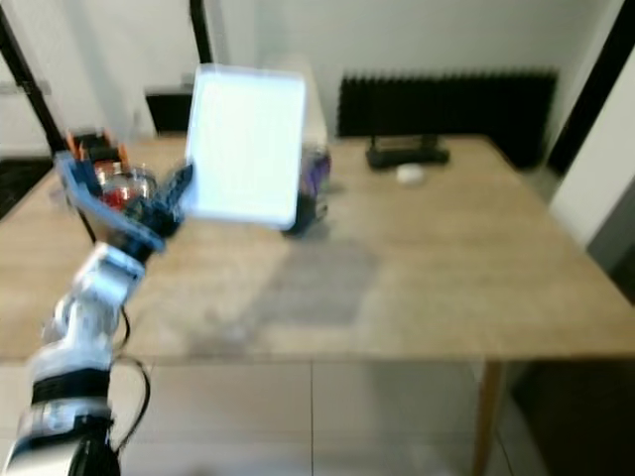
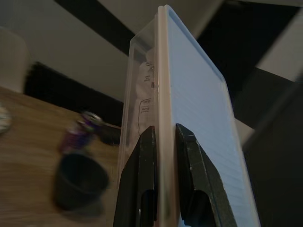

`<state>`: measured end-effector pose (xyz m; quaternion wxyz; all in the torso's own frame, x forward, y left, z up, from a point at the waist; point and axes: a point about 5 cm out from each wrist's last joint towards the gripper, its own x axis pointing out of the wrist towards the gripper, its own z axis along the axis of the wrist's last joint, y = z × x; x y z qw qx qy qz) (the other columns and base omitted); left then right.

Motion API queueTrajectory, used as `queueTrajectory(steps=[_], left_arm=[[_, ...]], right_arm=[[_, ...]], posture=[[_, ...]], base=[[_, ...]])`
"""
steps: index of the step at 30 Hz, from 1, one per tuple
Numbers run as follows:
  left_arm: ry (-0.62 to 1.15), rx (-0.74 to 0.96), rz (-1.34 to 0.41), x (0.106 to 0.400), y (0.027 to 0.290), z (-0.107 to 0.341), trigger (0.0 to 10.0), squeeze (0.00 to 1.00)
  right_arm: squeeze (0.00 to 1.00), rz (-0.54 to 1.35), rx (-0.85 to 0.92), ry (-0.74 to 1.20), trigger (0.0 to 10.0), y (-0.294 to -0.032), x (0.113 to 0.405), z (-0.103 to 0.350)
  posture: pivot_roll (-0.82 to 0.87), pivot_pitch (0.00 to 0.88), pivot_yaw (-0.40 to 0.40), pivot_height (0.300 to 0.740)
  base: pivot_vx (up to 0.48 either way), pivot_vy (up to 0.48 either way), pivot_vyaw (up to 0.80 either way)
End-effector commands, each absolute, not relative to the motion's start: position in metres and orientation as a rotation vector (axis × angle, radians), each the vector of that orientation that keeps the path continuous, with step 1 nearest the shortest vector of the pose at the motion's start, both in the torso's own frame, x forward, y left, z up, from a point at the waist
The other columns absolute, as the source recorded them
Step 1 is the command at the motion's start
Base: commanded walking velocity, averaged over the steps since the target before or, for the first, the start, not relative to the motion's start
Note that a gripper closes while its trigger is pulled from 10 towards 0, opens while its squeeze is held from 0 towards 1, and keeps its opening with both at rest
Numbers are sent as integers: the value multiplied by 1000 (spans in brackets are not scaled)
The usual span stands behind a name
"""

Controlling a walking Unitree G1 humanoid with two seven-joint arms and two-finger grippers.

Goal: Restocking fridge

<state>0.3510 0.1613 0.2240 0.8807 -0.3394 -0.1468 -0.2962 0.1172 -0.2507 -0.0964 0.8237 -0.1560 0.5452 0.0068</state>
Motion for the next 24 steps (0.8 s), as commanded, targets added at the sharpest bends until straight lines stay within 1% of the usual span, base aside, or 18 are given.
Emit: queueTrajectory(steps=[1, 11, 24], left_arm=[[-332, -716, -627, 350, 163, 228, 10000, 0], [-336, -717, -647, 349, 156, 229, 10000, 0], [-346, -715, -656, 349, 154, 232, 10000, 0]], right_arm=[[0, 13, -310, 1173, 10000, -246, 111, -99], [0, 8, -315, 1164, 10000, -249, 114, -98], [0, 8, -310, 1153, 10000, -247, 118, -97]], posture=[[-64, 20, 0, 740], [-68, 10, -1, 740], [-67, 13, 1, 740]], base=[[-277, 0, 0], [-277, 0, 0], [-278, 0, 0]])
